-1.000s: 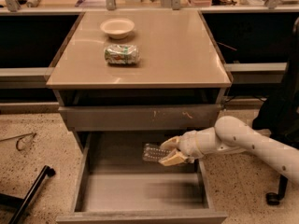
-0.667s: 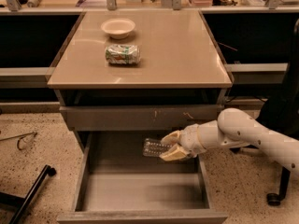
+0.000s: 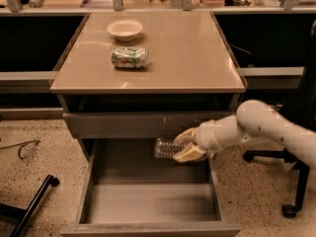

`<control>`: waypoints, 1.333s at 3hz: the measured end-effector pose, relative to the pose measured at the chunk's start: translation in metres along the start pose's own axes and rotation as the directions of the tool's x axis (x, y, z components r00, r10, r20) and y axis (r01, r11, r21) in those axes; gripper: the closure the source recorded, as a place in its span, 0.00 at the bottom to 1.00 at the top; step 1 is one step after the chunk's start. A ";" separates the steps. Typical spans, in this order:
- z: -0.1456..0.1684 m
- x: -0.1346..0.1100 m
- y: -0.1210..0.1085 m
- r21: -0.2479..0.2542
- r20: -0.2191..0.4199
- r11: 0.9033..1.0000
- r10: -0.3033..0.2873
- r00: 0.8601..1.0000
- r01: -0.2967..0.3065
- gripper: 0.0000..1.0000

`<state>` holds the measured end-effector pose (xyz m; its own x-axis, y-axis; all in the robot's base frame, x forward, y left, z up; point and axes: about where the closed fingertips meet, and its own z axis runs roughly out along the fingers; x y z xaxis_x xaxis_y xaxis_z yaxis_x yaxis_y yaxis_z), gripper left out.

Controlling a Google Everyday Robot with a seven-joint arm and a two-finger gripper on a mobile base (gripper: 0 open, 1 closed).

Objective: Pick water bottle from middle drawer and place on counter

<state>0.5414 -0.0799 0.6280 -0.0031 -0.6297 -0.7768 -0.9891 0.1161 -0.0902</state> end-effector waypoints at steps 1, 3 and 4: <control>-0.087 -0.070 -0.021 0.030 0.009 0.997 -0.071 0.997 0.071 1.00; -0.164 -0.146 -0.040 0.032 0.014 0.986 -0.163 0.987 0.162 1.00; -0.162 -0.168 -0.063 0.057 0.005 0.972 -0.227 0.974 0.226 1.00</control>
Offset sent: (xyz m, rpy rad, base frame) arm 0.0206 -0.0496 0.3182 -0.0241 -0.1973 0.1194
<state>0.5803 -0.1065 0.8650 0.2221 -0.6359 -0.7391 -0.9541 0.0144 -0.2992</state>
